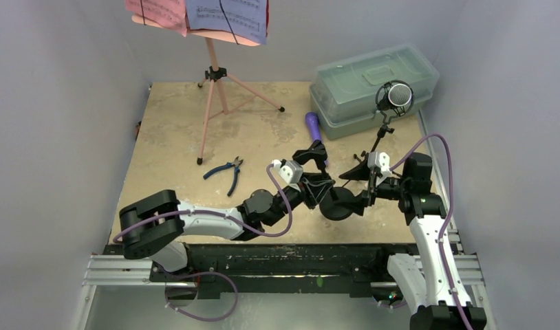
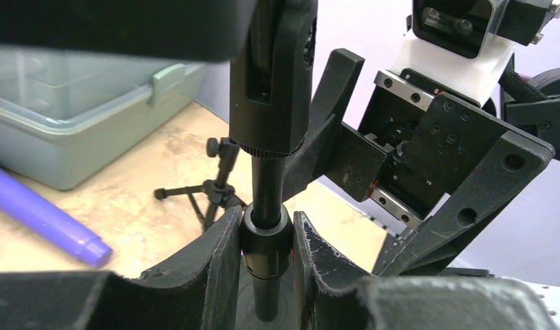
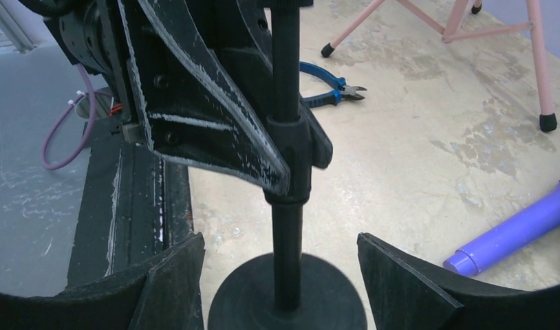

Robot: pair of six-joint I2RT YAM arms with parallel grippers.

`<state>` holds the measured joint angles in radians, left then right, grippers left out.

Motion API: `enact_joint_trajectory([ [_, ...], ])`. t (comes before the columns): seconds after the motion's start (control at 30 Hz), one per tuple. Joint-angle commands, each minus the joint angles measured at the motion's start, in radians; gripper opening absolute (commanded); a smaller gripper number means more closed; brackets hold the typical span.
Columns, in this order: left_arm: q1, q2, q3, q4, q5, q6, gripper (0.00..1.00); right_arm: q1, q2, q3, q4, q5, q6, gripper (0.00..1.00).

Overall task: Pack up the instrument practice props
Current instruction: Place the microphone stand at the center of the board.

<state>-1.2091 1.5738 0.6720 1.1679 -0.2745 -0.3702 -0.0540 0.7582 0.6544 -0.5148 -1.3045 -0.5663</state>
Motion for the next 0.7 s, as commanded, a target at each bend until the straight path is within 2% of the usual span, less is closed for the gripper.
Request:
enact_joint_trajectory([
  [0.0, 0.008, -0.119, 0.02, -0.016, -0.043, 0.149, 0.0, 0.002, -0.015, 0.043, -0.023, -0.019, -0.041, 0.85],
  [0.13, 0.008, -0.155, 0.028, -0.155, -0.098, 0.29, 0.0, 0.002, -0.016, 0.045, -0.031, -0.016, -0.054, 0.86],
  [0.23, 0.008, -0.156, 0.014, -0.194, -0.14, 0.38, 0.0, 0.001, -0.016, 0.047, -0.034, -0.015, -0.059, 0.86],
  [0.43, 0.012, -0.111, -0.037, -0.12, -0.189, 0.472, 0.0, 0.001, -0.013, 0.047, -0.037, -0.01, -0.065, 0.86],
  [0.67, 0.032, -0.026, -0.124, 0.037, -0.223, 0.453, 0.0, 0.001, -0.012, 0.047, -0.039, -0.009, -0.069, 0.87],
])
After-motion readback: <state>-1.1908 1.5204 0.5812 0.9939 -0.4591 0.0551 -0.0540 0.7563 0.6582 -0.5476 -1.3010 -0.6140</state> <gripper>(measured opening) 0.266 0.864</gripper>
